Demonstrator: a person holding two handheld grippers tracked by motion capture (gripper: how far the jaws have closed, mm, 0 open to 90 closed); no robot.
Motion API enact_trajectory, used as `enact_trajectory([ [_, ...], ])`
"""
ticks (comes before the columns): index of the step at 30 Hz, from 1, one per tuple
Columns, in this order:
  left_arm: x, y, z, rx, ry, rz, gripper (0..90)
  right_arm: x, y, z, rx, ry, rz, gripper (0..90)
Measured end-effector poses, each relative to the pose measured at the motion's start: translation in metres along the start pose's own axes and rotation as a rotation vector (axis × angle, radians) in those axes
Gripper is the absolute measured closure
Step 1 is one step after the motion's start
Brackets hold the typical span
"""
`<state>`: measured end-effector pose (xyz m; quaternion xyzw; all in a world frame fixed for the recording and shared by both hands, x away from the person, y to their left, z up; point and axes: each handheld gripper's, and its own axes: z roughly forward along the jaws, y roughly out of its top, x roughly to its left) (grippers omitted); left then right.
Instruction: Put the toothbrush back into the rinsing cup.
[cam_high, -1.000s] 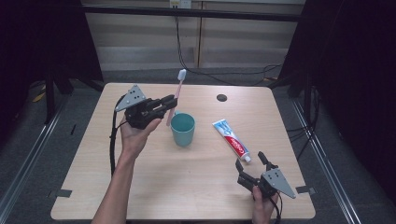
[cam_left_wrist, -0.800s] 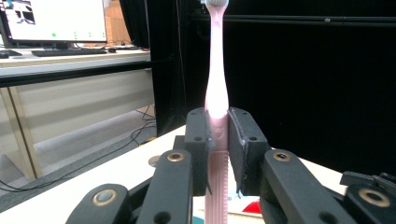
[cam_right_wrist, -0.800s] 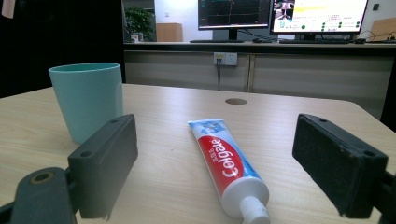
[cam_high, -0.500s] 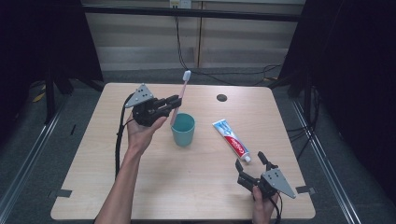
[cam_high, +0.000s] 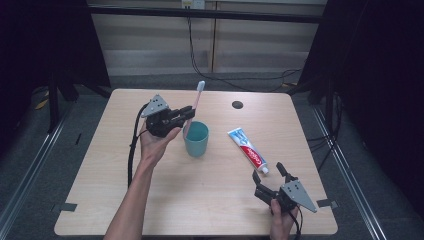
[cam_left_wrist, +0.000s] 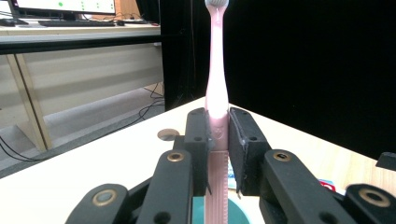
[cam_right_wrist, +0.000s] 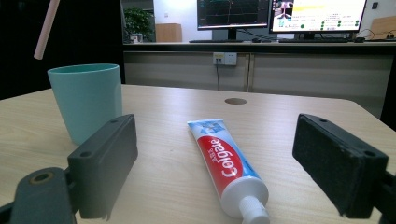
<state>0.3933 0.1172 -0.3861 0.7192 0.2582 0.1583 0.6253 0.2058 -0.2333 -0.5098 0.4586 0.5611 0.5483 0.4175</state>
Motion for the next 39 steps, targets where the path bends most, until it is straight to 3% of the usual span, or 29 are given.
enact_trajectory([
  [14,0.010,-0.017,0.019,0.014,0.010,-0.040,78.7,0.000,0.000,0.000,0.002,0.004,-0.001,13.3],
  [22,0.011,-0.034,0.017,0.043,0.013,-0.048,78.7,0.000,0.000,0.001,0.007,0.001,-0.002,13.3],
  [39,0.012,-0.051,0.008,0.084,-0.001,-0.053,78.6,0.000,0.000,0.001,0.005,-0.001,-0.006,13.3],
])
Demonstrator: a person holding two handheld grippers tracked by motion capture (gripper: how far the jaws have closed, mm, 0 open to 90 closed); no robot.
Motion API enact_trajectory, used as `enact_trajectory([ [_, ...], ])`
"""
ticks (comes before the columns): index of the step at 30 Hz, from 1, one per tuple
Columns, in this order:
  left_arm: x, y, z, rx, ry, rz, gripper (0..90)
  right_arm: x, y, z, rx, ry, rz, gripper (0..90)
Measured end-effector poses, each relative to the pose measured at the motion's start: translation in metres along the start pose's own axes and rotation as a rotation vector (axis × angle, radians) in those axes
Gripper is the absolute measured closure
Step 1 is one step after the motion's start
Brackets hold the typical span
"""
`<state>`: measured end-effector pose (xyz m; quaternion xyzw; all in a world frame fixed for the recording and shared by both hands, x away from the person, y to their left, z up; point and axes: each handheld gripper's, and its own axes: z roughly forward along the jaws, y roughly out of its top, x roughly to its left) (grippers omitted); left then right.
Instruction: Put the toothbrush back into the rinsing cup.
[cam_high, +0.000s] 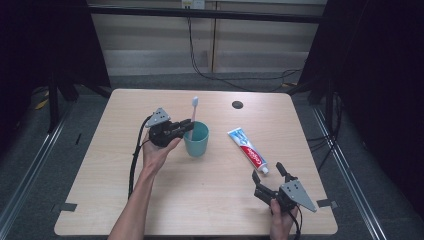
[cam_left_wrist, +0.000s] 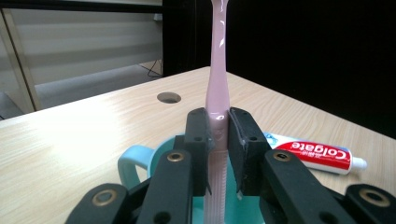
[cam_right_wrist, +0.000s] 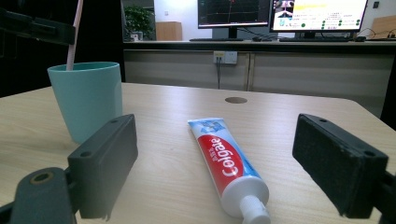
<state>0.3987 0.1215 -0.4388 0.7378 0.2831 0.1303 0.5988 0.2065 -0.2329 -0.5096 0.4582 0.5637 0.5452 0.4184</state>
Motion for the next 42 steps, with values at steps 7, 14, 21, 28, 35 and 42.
enact_trajectory([
  [7,0.002,-0.007,0.000,0.018,-0.010,-0.025,78.6,0.000,0.000,0.000,0.002,-0.001,0.000,13.3],
  [14,0.001,-0.006,-0.002,0.018,-0.025,-0.019,72.8,0.000,0.000,0.000,0.002,0.002,-0.005,13.3],
  [21,-0.002,-0.004,-0.009,0.023,-0.023,-0.011,57.6,0.000,0.000,0.000,0.003,0.001,-0.005,13.3],
  [28,0.001,-0.004,-0.018,0.021,0.003,-0.007,31.9,0.000,0.000,0.000,0.000,0.001,-0.004,13.3],
  [35,0.000,-0.005,-0.031,0.008,0.003,-0.013,18.4,0.000,0.000,0.000,0.001,-0.002,-0.001,13.3],
  [42,-0.003,-0.013,-0.043,0.009,0.031,0.020,16.5,0.000,0.000,0.000,0.001,0.003,-0.004,13.3],
])
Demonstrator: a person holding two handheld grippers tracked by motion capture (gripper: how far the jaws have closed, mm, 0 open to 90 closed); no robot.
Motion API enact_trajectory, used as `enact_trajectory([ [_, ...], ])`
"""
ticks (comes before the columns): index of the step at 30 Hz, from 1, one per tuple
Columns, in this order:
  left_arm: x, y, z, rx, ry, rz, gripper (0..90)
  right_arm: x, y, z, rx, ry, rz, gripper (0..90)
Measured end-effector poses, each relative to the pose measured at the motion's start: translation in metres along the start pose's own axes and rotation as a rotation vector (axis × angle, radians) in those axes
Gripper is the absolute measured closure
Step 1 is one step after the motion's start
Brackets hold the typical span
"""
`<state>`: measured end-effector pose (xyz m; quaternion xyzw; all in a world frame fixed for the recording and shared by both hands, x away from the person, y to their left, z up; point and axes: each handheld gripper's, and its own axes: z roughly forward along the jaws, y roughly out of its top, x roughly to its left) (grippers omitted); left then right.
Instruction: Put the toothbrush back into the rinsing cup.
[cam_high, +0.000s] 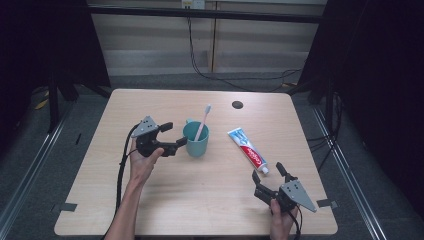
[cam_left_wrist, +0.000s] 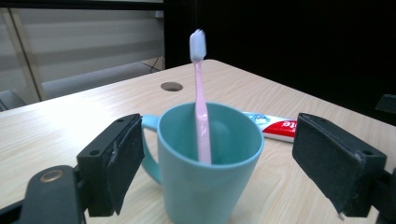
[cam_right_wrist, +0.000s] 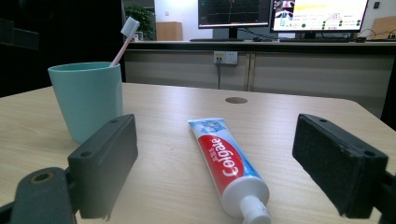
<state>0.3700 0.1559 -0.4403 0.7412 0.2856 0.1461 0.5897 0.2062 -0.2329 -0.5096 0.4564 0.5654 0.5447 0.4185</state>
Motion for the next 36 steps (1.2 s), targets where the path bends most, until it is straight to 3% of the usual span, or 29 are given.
enact_trajectory([
  [6,0.004,-0.010,-0.010,0.007,0.052,-0.031,15.5,0.000,0.000,0.000,0.004,0.000,-0.001,13.4],
  [10,0.000,-0.016,-0.016,0.023,0.075,-0.018,15.6,0.000,0.000,0.000,0.001,-0.003,0.001,13.4],
  [11,-0.004,-0.020,-0.023,0.010,0.083,0.002,15.6,0.000,0.000,0.000,0.001,-0.001,-0.001,13.5],
  [17,-0.011,-0.039,-0.041,-0.009,0.116,0.011,15.6,0.000,0.000,0.000,0.004,0.003,-0.001,13.5],
  [20,-0.011,-0.044,-0.046,-0.007,0.107,0.018,15.7,0.000,0.000,0.000,0.007,0.002,-0.002,13.7],
  [23,-0.016,-0.053,-0.056,-0.027,0.128,0.018,15.7,0.000,0.000,0.001,0.004,0.002,-0.004,13.7],
  [26,-0.018,-0.057,-0.060,-0.007,0.123,0.012,15.6,0.001,0.000,0.001,0.003,0.001,-0.004,13.7],
  [29,-0.020,-0.062,-0.062,-0.025,0.151,0.006,15.7,0.000,0.000,0.000,0.005,0.002,-0.002,13.6],
  [32,-0.021,-0.066,-0.064,-0.036,0.151,-0.013,15.7,0.000,0.000,0.000,0.004,0.002,-0.003,13.7],
  [33,-0.024,-0.067,-0.064,-0.008,0.156,0.003,15.6,0.001,0.000,0.001,0.004,-0.001,-0.002,13.6],
  [36,-0.028,-0.068,-0.063,0.010,0.148,0.022,15.7,0.001,0.001,0.002,0.015,-0.002,-0.004,13.5],
])
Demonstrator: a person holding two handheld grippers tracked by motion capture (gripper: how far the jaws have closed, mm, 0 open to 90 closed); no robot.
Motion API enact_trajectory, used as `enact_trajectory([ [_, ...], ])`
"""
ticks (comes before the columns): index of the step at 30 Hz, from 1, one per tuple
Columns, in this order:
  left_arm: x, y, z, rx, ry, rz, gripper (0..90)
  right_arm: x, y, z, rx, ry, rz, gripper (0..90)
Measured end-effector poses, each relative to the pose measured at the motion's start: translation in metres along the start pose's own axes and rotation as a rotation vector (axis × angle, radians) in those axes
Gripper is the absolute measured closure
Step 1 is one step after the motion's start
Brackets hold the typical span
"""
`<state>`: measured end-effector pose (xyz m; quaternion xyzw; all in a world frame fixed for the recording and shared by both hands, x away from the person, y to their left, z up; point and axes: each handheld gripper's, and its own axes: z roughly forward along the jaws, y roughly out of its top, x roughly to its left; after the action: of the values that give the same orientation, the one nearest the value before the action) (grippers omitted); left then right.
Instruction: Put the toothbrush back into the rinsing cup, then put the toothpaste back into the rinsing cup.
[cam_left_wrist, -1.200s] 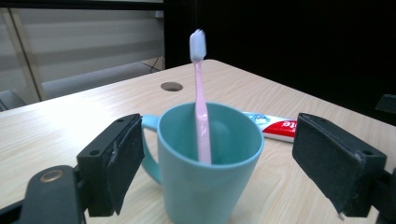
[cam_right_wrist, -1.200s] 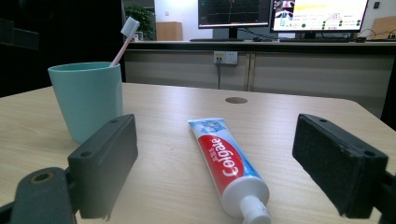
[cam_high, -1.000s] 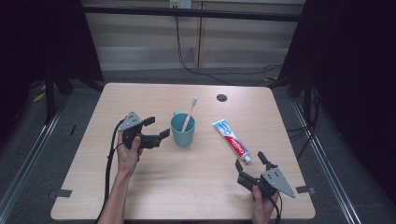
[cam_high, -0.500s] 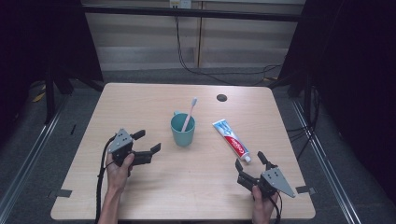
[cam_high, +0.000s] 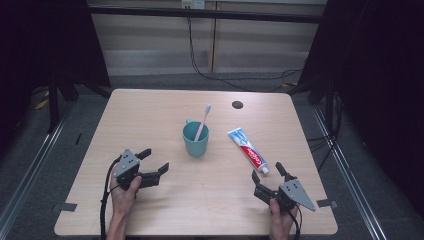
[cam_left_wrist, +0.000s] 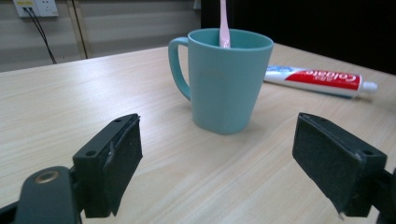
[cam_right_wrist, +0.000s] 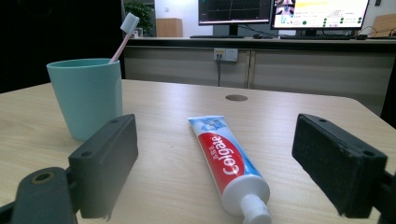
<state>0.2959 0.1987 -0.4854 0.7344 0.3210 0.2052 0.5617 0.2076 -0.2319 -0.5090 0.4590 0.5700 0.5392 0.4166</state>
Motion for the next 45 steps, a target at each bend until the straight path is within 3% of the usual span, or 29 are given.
enact_trajectory([
  [1,-0.002,0.000,0.000,0.000,-0.010,-0.003,15.7,0.000,0.000,0.001,0.006,0.002,-0.005,13.2],
  [3,-0.005,-0.004,-0.002,-0.032,0.021,0.012,15.6,0.001,0.001,0.003,0.030,0.003,-0.017,12.9],
  [7,-0.006,-0.008,-0.003,-0.021,0.014,0.002,15.7,0.005,0.003,0.010,0.099,-0.012,-0.045,12.9],
  [10,-0.008,-0.010,-0.006,-0.045,0.015,0.030,15.8,0.004,0.003,0.008,0.101,0.032,-0.039,18.1],
  [12,-0.008,-0.012,-0.006,-0.037,0.021,0.027,15.7,0.004,0.003,0.009,0.102,0.045,-0.036,18.8],
  [13,-0.007,-0.018,-0.006,-0.033,0.021,0.020,15.7,0.003,0.004,0.012,0.131,0.052,-0.034,17.6],
  [16,-0.005,-0.022,-0.007,-0.039,0.025,-0.006,15.7,0.002,0.005,0.015,0.148,0.062,-0.026,17.9],
  [17,-0.004,-0.022,-0.009,-0.049,0.022,-0.007,15.7,0.001,0.006,0.019,0.175,0.082,-0.013,22.0],
  [18,-0.004,-0.021,-0.011,-0.047,0.038,0.020,15.6,0.001,0.007,0.020,0.196,0.099,-0.009,24.9],
  [21,-0.003,-0.023,-0.010,-0.041,0.023,0.016,15.6,0.002,0.010,0.023,0.216,0.131,-0.016,25.7],
  [25,-0.005,-0.025,-0.015,-0.098,0.064,0.014,15.6,0.004,0.023,0.031,0.220,0.144,-0.016,24.1],
  [27,-0.005,-0.027,-0.017,-0.118,0.079,-0.004,15.5,0.002,0.029,0.035,0.236,0.150,-0.014,23.9],
  [33,-0.010,-0.028,-0.019,-0.137,0.106,0.025,15.6,-0.008,0.043,0.050,0.300,0.158,-0.006,27.8],
  [39,-0.011,-0.029,-0.020,-0.156,0.121,0.012,15.4,-0.015,0.054,0.061,0.346,0.171,-0.005,30.2],
  [44,-0.007,-0.028,-0.021,-0.152,0.093,0.010,15.6,-0.021,0.063,0.072,0.426,0.187,-0.024,39.2],
  [45,-0.005,-0.028,-0.021,-0.150,0.092,-0.020,15.6,-0.024,0.067,0.078,0.454,0.193,-0.039,40.1],
])
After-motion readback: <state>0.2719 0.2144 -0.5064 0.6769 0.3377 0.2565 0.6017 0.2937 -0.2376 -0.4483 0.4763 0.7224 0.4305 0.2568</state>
